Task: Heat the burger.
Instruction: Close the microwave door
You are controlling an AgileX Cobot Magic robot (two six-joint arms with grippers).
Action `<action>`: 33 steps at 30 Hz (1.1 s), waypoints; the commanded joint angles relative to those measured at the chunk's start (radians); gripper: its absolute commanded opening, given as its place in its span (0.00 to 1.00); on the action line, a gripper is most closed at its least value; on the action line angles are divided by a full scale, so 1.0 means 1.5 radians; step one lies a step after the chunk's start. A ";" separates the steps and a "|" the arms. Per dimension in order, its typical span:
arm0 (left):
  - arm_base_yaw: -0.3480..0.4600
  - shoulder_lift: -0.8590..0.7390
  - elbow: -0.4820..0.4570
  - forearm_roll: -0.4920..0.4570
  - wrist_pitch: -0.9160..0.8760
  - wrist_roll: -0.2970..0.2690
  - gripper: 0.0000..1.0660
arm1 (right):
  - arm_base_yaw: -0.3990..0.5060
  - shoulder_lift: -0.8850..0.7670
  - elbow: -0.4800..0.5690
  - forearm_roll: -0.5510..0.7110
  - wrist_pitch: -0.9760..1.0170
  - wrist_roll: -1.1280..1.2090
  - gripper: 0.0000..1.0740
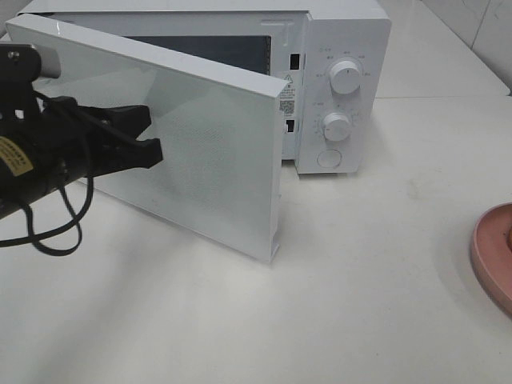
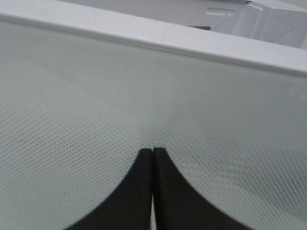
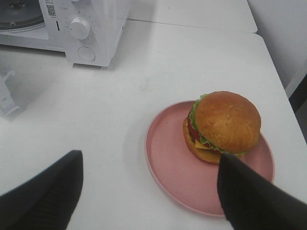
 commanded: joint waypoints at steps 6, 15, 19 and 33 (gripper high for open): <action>-0.061 0.065 -0.091 -0.094 -0.002 0.055 0.00 | -0.002 -0.017 0.001 0.001 -0.009 -0.010 0.70; -0.087 0.132 -0.183 -0.141 0.001 0.086 0.00 | -0.002 -0.017 0.001 0.001 -0.009 -0.010 0.70; -0.087 0.155 -0.231 -0.151 0.026 0.085 0.00 | -0.002 -0.017 0.001 0.001 -0.009 -0.010 0.70; -0.087 0.237 -0.366 -0.207 0.066 0.103 0.00 | -0.002 -0.017 0.001 0.001 -0.009 -0.010 0.70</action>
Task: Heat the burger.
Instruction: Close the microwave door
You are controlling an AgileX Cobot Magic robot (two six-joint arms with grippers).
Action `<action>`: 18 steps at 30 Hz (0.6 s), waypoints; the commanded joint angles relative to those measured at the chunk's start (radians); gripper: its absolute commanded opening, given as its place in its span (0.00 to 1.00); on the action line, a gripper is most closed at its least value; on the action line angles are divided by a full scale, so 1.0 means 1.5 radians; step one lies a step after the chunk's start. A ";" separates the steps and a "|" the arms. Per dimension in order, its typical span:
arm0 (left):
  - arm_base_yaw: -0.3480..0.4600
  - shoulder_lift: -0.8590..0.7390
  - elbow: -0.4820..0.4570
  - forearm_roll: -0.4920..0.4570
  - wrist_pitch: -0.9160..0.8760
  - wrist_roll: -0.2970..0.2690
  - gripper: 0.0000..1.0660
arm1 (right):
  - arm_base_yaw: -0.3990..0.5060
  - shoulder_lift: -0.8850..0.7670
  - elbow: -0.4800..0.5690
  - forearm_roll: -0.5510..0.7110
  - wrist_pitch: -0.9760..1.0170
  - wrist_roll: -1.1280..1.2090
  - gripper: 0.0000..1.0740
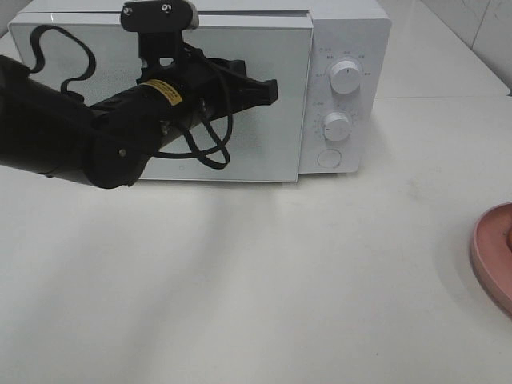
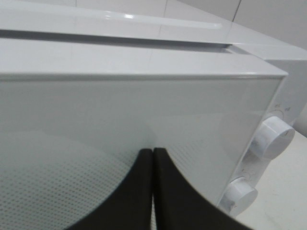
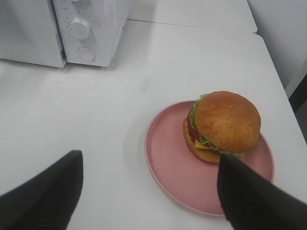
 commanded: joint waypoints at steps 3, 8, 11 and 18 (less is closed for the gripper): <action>0.006 0.027 -0.056 -0.050 -0.007 0.021 0.00 | -0.002 -0.017 0.001 0.001 -0.009 -0.010 0.70; 0.009 0.043 -0.089 -0.069 0.005 0.025 0.00 | -0.002 -0.017 0.001 0.001 -0.009 -0.010 0.70; 0.017 0.055 -0.115 -0.075 0.013 0.032 0.00 | -0.002 -0.017 0.001 0.001 -0.009 -0.010 0.70; 0.008 0.045 -0.129 -0.057 0.098 0.075 0.00 | -0.002 -0.017 0.001 0.001 -0.009 -0.009 0.70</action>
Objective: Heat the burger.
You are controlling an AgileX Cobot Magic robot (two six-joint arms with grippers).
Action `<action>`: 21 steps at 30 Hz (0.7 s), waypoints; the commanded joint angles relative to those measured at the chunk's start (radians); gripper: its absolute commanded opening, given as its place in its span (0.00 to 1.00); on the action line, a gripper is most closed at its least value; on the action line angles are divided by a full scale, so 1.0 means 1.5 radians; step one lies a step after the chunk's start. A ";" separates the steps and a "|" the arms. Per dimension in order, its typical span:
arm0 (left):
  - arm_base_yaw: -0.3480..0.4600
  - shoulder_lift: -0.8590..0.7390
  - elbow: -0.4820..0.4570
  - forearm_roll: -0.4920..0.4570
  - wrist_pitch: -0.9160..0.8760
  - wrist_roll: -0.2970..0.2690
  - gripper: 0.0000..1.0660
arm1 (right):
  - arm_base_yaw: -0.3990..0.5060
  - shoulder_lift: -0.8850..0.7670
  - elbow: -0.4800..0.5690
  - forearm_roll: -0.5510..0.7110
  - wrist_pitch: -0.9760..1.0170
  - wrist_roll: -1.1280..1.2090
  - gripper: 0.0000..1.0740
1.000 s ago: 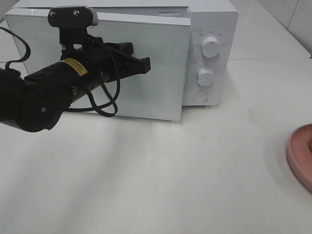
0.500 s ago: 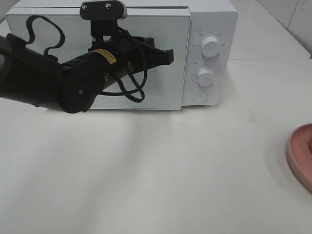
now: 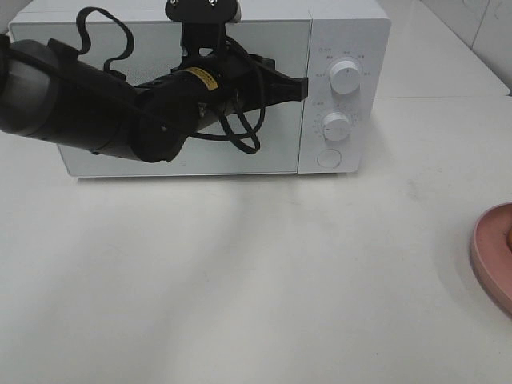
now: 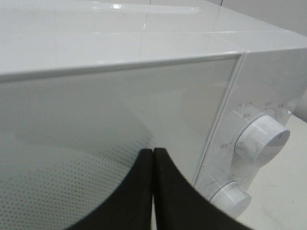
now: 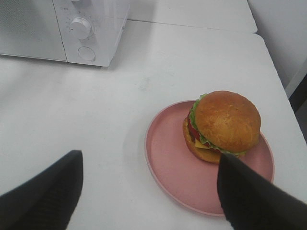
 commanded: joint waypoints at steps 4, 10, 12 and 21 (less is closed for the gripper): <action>0.001 -0.022 -0.017 -0.043 0.065 0.041 0.00 | -0.002 -0.017 0.001 0.000 -0.009 -0.009 0.70; -0.025 -0.069 -0.017 -0.043 0.233 0.114 0.20 | -0.002 -0.017 0.001 0.000 -0.009 -0.010 0.70; -0.032 -0.084 -0.017 -0.043 0.295 0.130 0.39 | -0.002 -0.017 0.001 0.000 -0.009 -0.010 0.70; -0.033 -0.151 -0.017 -0.043 0.605 0.133 0.93 | -0.002 -0.017 0.001 0.000 -0.009 -0.010 0.70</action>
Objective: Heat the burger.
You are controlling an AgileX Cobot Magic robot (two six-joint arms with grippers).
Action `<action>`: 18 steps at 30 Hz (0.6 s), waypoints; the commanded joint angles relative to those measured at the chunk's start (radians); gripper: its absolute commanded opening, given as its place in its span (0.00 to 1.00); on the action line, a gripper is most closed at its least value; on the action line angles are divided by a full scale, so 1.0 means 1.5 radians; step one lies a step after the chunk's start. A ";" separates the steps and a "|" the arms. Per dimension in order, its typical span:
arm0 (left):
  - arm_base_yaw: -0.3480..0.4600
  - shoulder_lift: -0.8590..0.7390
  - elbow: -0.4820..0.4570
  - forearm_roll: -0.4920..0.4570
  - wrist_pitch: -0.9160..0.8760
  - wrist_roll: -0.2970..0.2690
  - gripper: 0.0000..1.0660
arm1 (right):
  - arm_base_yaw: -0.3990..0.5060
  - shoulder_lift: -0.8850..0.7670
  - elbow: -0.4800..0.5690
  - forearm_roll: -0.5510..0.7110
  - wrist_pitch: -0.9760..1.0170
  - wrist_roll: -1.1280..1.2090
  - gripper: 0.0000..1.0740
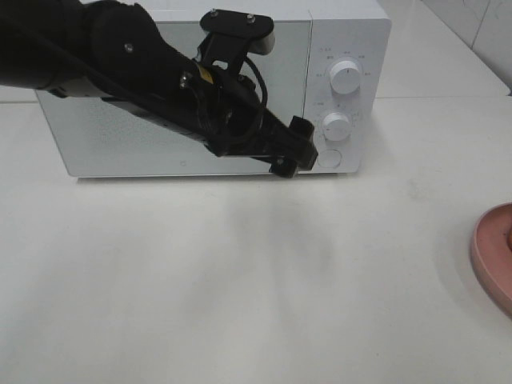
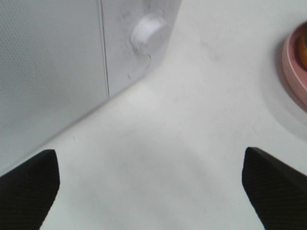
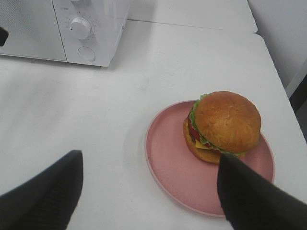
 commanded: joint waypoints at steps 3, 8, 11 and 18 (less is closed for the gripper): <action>-0.001 -0.048 -0.005 -0.004 0.201 0.004 0.92 | -0.002 -0.017 0.001 0.000 -0.009 -0.010 0.70; -0.001 -0.074 -0.005 -0.005 0.319 0.002 0.92 | -0.002 -0.017 0.001 0.000 -0.009 -0.010 0.70; 0.001 -0.085 -0.005 -0.005 0.382 -0.009 0.92 | -0.002 -0.017 0.001 0.000 -0.009 -0.010 0.70; 0.001 -0.117 -0.005 0.039 0.515 -0.066 0.92 | -0.002 -0.017 0.001 0.000 -0.009 -0.010 0.70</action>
